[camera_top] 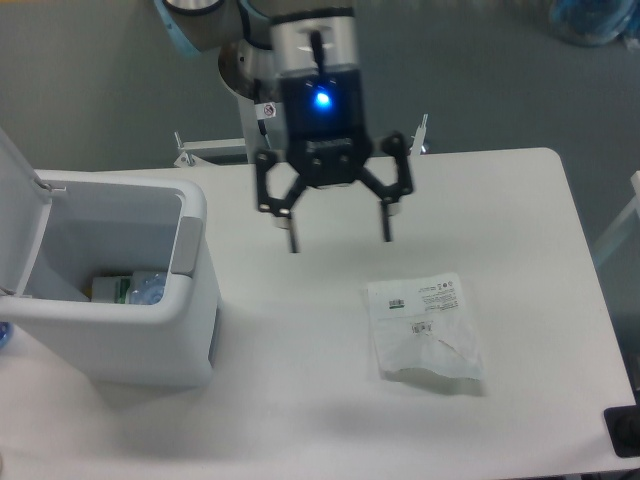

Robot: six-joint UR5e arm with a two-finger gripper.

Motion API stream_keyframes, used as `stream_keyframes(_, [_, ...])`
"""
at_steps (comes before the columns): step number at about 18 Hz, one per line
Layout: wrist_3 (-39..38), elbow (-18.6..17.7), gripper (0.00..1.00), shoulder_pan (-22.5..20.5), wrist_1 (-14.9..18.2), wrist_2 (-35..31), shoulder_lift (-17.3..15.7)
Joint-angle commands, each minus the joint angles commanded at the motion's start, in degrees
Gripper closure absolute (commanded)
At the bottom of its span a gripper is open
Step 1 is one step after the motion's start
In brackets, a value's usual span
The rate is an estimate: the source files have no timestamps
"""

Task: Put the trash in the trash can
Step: 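Move the open gripper over the clear plastic bag, then descend and pinch the edge of the plastic bag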

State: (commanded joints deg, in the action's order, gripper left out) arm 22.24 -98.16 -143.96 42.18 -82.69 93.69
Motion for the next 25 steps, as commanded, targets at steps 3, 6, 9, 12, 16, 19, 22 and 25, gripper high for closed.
stream_keyframes(3, [-0.1, -3.0, 0.00, -0.8, 0.5, -8.0, 2.8])
stream_keyframes(6, [-5.4, -3.2, 0.00, -1.2, 3.1, -12.8, 6.8])
stream_keyframes(9, [-17.2, -2.0, 0.00, -2.7, 3.9, -15.0, 10.8])
stream_keyframes(12, [-23.3, -0.6, 0.00, -3.2, 4.1, -17.6, 13.9])
stream_keyframes(16, [-36.6, 5.8, 0.00, -2.9, 4.8, -18.8, 20.4])
stream_keyframes(19, [-39.6, 7.8, 0.00, -2.1, 6.8, -18.6, 23.0])
stream_keyframes(22, [-39.8, 11.7, 0.00, -0.1, 6.9, -18.2, 27.1])
stream_keyframes(25, [-39.9, 16.1, 0.00, 1.0, 6.9, -18.2, 30.9])
